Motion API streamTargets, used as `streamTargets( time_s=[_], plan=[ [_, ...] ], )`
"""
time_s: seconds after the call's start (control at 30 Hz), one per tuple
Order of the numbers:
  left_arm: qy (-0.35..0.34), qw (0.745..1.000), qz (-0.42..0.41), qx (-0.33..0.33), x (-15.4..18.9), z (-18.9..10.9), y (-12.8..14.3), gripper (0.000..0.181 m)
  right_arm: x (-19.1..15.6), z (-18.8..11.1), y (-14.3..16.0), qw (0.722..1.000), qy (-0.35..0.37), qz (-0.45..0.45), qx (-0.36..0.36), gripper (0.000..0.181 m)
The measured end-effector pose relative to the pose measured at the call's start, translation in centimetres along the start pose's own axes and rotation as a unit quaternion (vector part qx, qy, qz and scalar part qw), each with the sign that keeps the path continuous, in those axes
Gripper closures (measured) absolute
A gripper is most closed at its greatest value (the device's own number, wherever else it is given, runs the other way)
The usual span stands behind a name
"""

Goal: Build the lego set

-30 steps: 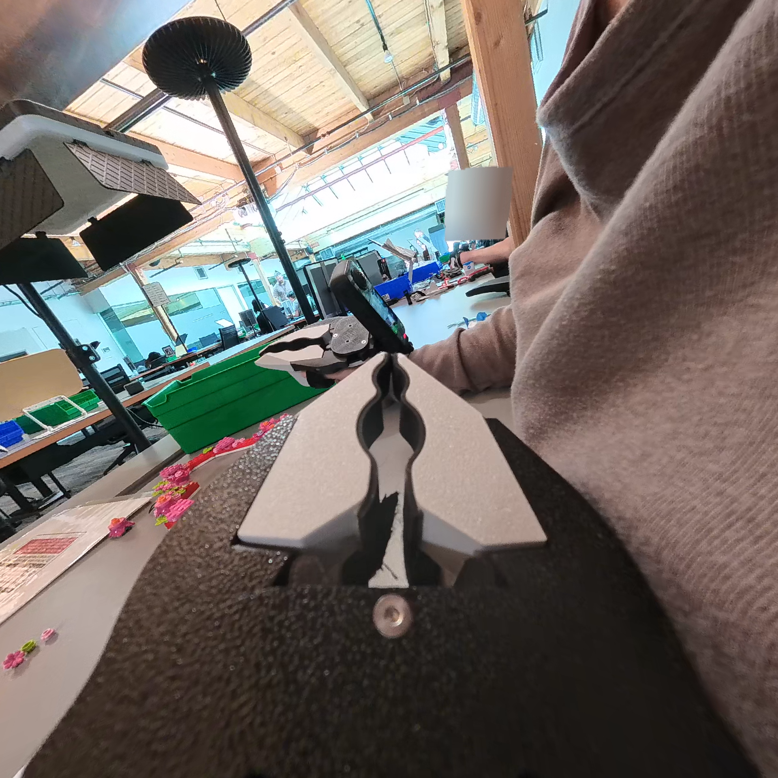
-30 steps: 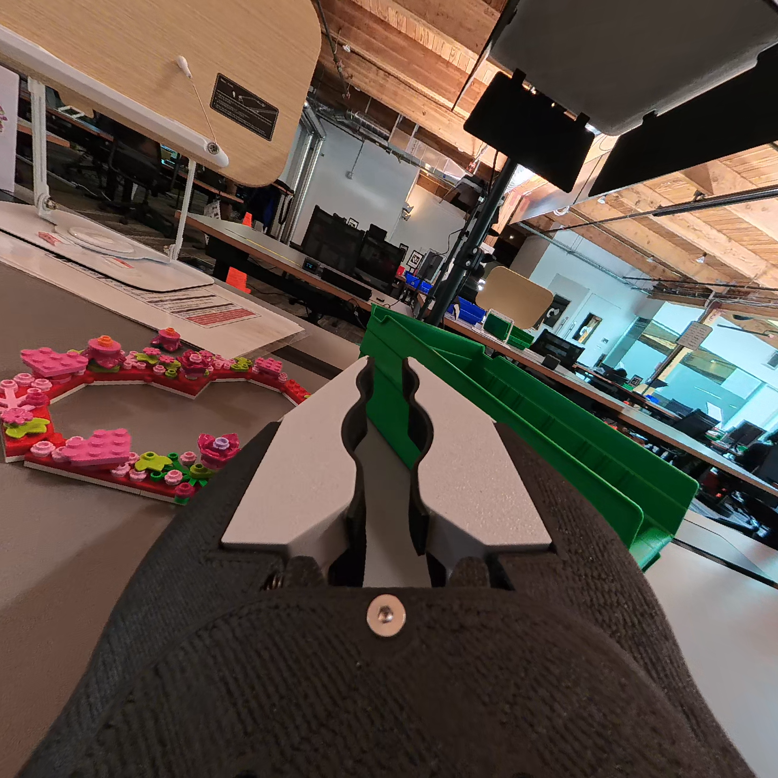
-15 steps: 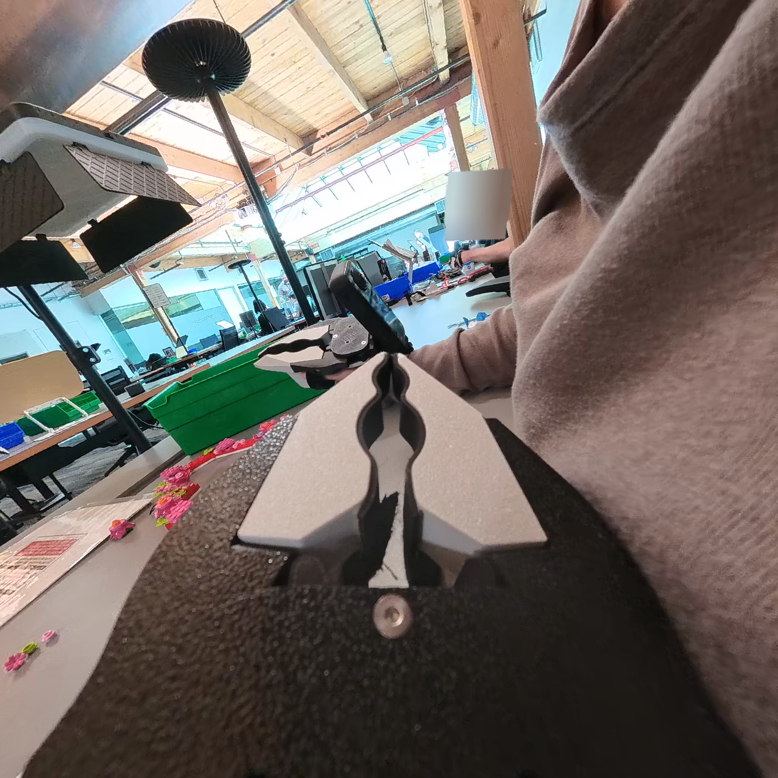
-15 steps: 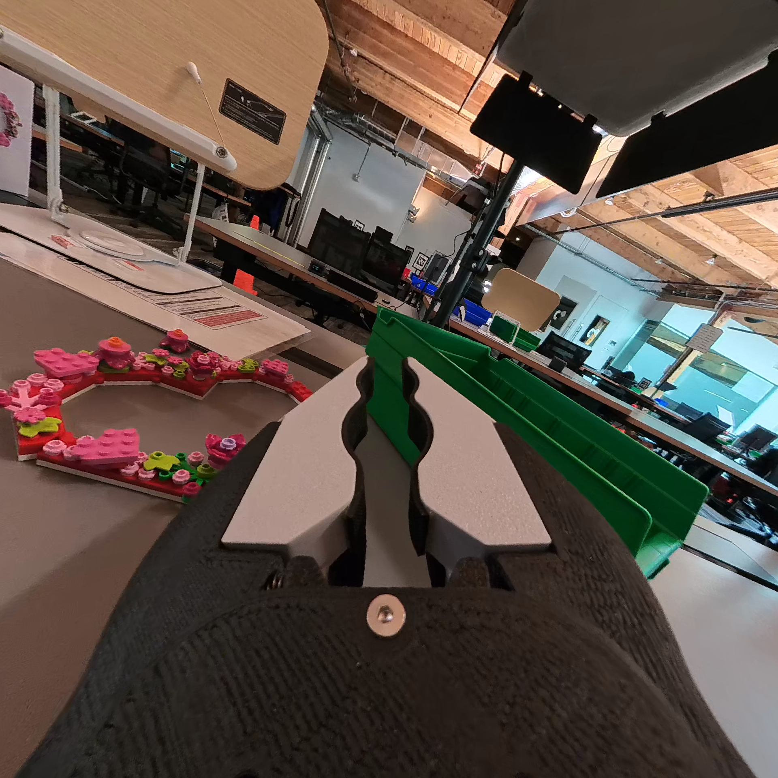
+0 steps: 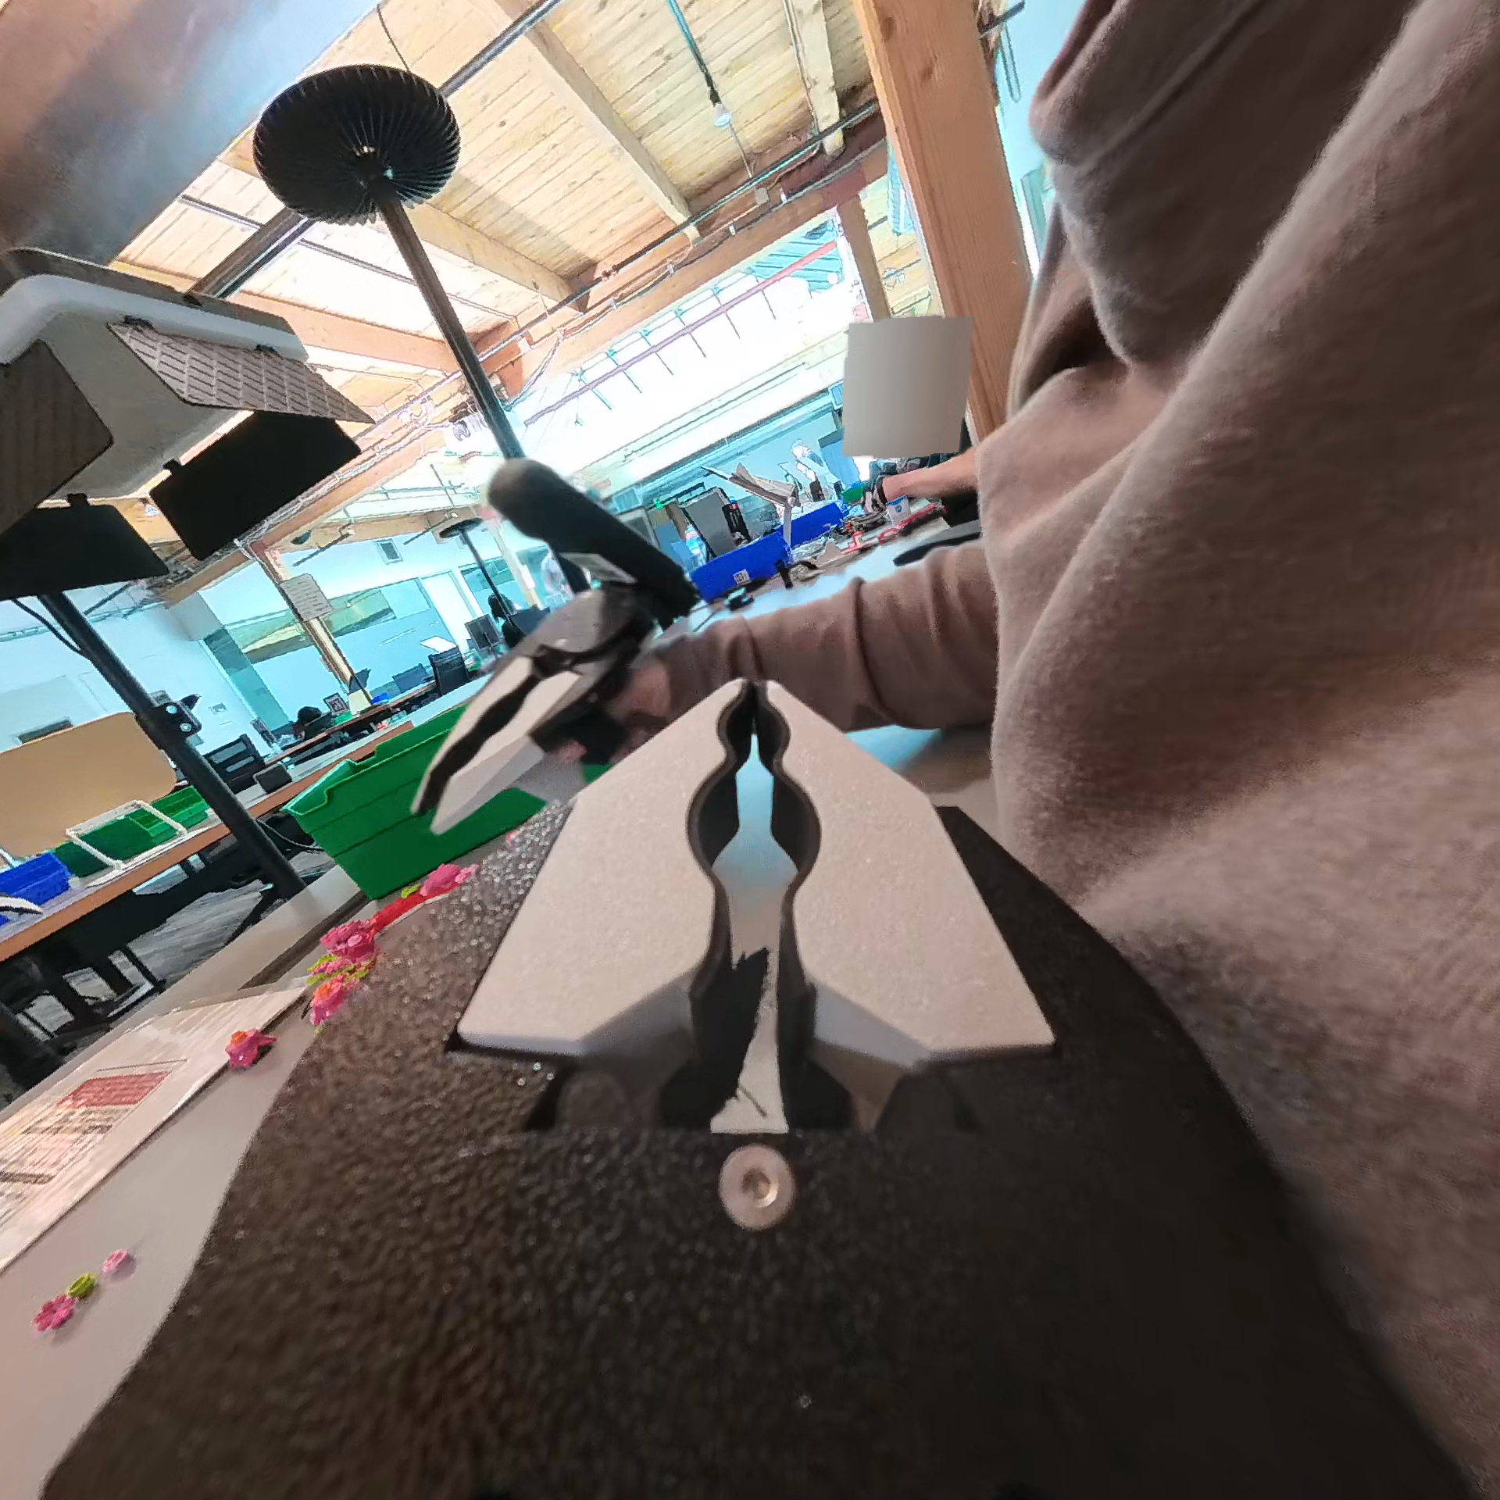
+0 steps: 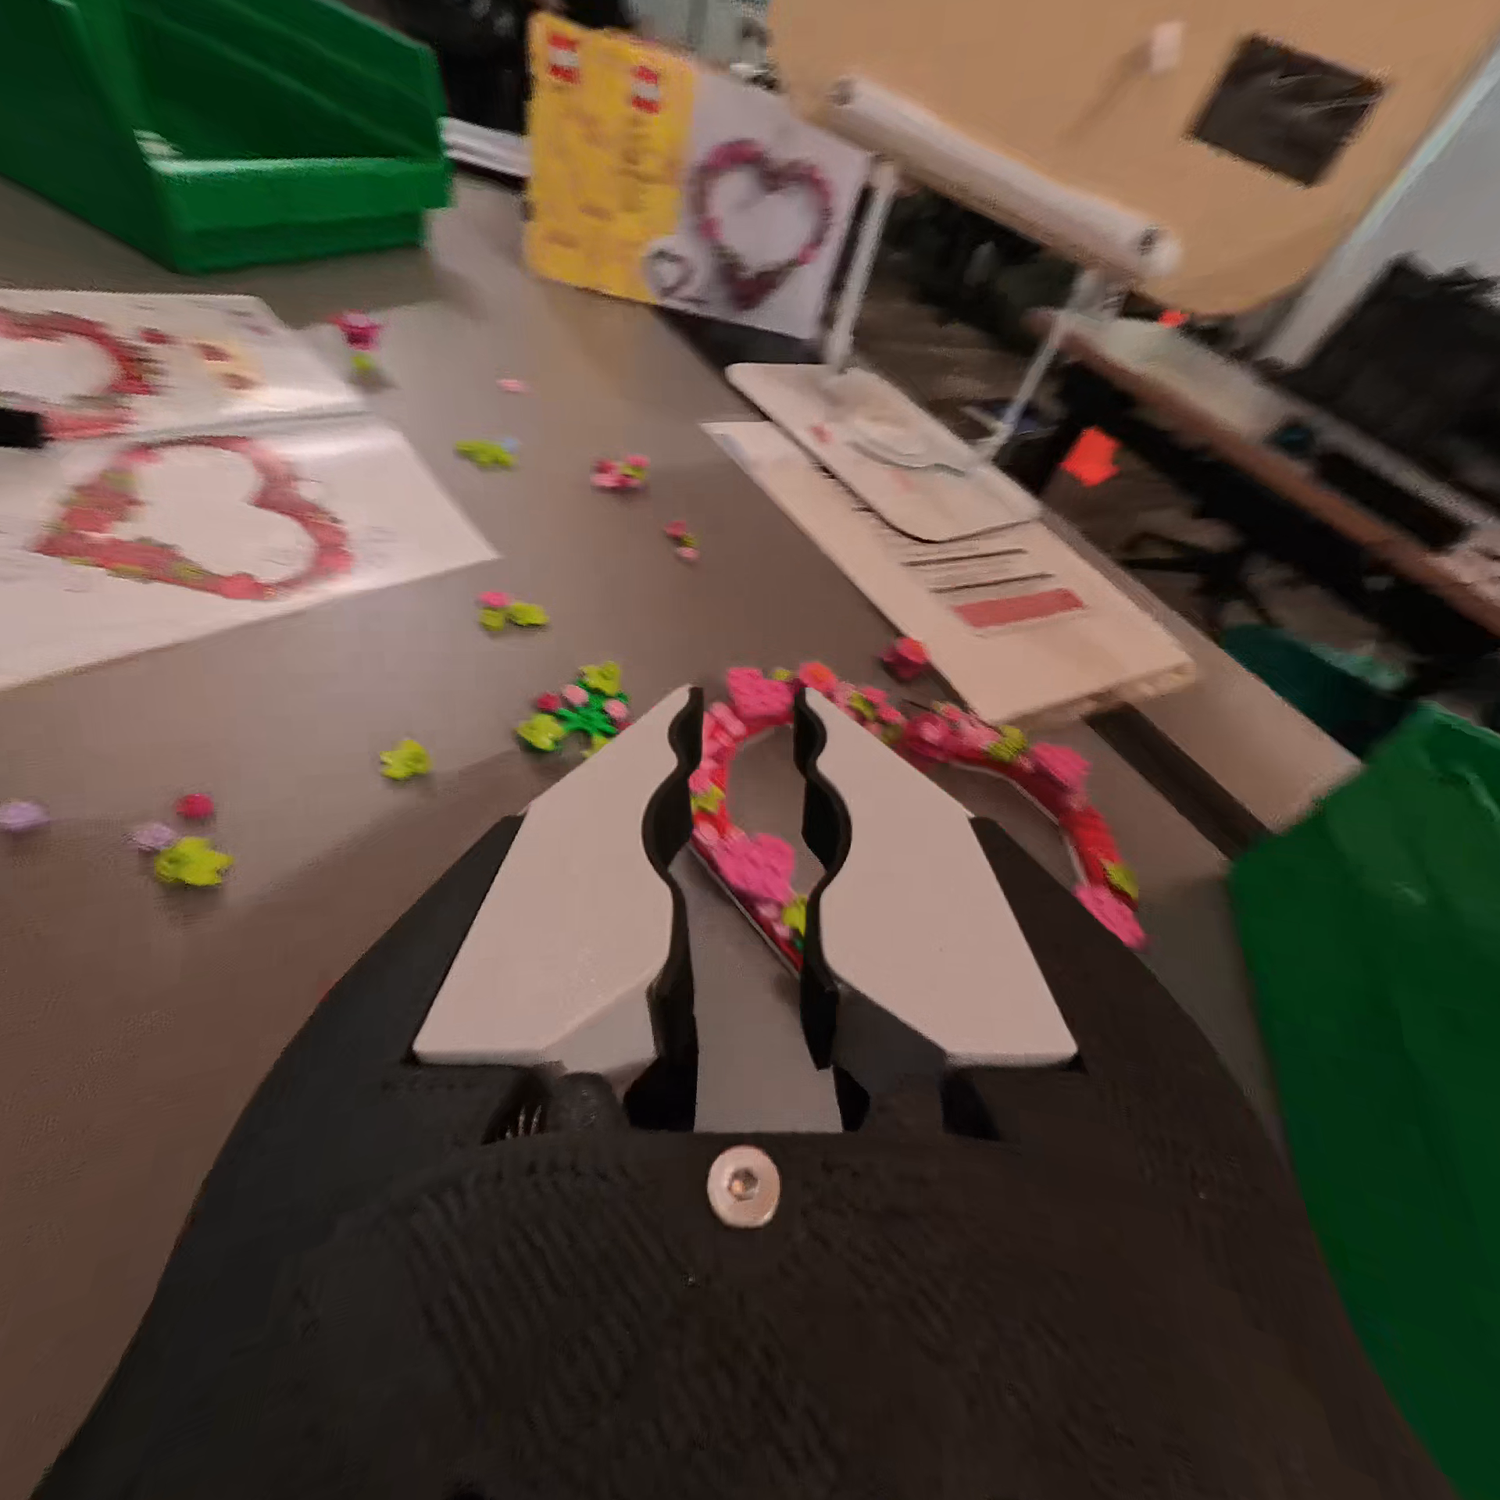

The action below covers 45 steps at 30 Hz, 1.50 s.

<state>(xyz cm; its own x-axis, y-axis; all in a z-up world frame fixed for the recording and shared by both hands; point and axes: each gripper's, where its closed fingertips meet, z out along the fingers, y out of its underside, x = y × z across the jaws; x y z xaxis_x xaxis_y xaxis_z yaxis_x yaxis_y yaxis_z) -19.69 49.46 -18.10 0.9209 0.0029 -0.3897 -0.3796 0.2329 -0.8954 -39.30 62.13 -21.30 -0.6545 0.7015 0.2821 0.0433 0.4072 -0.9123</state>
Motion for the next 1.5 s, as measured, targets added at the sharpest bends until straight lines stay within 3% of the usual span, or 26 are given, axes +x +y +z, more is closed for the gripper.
streamTargets(
  time_s=[0.17,0.3,0.4,0.53,0.73,0.97,1.3,1.4,1.5],
  plan=[
    [0.002,1.000,0.003,0.003,0.2,0.0,-0.1,0.181,-4.3,7.5,-5.4,0.996,-0.074,-0.028,-0.047,0.171],
    [0.006,1.000,0.013,0.002,0.6,-0.1,-0.2,0.181,-11.1,14.0,-8.7,0.975,-0.200,-0.066,-0.077,0.174],
    [0.008,1.000,0.015,0.003,0.7,-0.1,-0.3,0.181,-13.2,18.1,-8.3,0.955,-0.245,-0.095,-0.136,0.174],
    [0.006,1.000,0.010,0.003,0.5,-0.1,-0.2,0.181,-16.3,21.8,-8.1,0.931,-0.308,0.001,-0.194,0.161],
    [0.006,1.000,0.011,0.003,0.5,0.0,-0.2,0.181,-20.2,25.6,-7.3,0.926,-0.298,-0.005,-0.232,0.145],
    [0.006,1.000,0.011,0.003,0.5,0.0,-0.2,0.181,-21.1,26.9,-6.1,0.918,-0.287,0.010,-0.274,0.155],
    [0.007,1.000,0.012,0.002,0.6,0.0,-0.2,0.181,-21.2,27.6,-5.8,0.929,-0.268,-0.023,-0.253,0.173],
    [0.006,1.000,0.013,0.002,0.5,0.0,-0.2,0.181,-20.1,26.1,-6.4,0.937,-0.260,-0.036,-0.231,0.173],
    [0.006,1.000,0.015,0.002,0.5,0.0,-0.2,0.181,-16.9,22.6,-6.9,0.948,-0.231,-0.042,-0.213,0.173]
  ],
)
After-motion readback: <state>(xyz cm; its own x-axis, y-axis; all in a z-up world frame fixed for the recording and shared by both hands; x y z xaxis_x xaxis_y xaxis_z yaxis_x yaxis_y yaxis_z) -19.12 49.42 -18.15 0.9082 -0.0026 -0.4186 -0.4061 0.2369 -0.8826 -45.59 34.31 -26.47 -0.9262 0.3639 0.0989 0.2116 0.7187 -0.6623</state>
